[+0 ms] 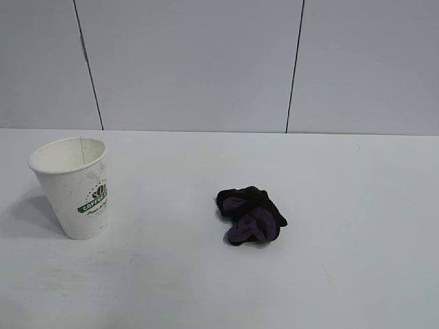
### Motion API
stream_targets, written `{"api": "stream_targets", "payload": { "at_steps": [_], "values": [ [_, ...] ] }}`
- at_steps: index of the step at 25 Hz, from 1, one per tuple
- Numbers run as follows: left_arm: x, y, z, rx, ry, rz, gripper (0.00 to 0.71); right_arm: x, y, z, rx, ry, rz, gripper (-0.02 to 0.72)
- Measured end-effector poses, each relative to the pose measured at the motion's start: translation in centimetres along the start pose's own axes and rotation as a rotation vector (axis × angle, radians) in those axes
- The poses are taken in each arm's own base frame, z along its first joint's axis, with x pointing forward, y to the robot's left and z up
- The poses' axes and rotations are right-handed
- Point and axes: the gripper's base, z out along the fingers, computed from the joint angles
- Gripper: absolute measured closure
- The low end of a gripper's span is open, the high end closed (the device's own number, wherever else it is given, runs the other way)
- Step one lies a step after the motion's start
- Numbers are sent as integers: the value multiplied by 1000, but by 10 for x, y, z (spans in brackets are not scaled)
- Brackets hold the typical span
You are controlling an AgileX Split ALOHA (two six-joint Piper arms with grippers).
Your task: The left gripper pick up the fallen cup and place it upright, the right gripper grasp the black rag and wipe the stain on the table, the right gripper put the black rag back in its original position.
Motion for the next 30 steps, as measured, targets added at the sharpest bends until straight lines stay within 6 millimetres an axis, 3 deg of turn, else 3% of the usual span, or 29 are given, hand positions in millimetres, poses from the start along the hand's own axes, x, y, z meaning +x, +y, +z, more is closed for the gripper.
{"api": "stream_targets", "payload": {
  "at_steps": [2, 7, 9, 13, 18, 30],
  "values": [
    [0, 0, 0, 0, 0, 0, 21, 30, -3, 3, 1, 39, 2, 156],
    [0, 0, 0, 0, 0, 0, 21, 103, -22, 46, 32, 258, 7, 156],
    [0, 0, 0, 0, 0, 0, 21, 128, -27, 68, 13, 358, 11, 156],
    [0, 0, 0, 0, 0, 0, 21, 162, -30, 94, -31, 461, 27, 156],
    [0, 0, 0, 0, 0, 0, 21, 186, -32, 110, -41, 520, 17, 156],
    [0, 0, 0, 0, 0, 0, 21, 190, -35, 114, -121, 510, -5, 156]
  ]
}}
